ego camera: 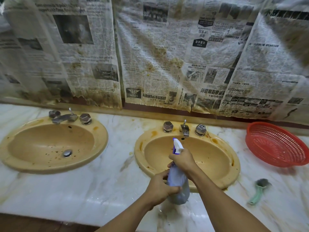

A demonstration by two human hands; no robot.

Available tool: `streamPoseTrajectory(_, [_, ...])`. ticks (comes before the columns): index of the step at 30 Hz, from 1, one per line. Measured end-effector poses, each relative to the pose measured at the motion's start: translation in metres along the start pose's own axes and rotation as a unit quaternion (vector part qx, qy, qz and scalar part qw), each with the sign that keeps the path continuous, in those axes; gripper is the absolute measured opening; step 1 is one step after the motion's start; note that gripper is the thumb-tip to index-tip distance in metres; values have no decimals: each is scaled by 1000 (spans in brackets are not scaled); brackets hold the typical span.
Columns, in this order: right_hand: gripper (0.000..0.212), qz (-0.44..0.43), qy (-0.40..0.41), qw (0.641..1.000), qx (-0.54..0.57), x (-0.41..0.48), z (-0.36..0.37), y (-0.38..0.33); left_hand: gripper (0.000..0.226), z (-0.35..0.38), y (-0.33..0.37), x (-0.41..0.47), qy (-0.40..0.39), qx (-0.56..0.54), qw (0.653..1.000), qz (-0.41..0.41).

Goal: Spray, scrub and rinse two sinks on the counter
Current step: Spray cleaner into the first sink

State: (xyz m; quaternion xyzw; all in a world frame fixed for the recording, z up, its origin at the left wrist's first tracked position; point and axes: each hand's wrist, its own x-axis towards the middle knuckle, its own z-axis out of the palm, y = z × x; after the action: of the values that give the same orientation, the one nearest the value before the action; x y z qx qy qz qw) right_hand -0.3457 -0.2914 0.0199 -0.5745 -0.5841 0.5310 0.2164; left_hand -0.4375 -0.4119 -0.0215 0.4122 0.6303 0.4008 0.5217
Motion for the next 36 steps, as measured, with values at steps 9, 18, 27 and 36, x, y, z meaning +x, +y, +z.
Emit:
streamPoseTrajectory(9, [16,-19,-9,994,-109,-7,34,-10,53,-21,-15,-19,-14,-51,999,-9])
streamPoseTrajectory(18, [40,-51,-95,993,-38,-8,37,2,50,-38,-27,-24,-9,-65,998,-27])
streamPoseTrajectory(27, [30,-59,-73,996,-1,-13,34,3,58,-32,-24,-26,-3,-56,998,-27])
streamPoseTrajectory(36, [48,-45,-99,993,-42,-10,46,3,54,-33,-29,-33,8,-77,996,-45])
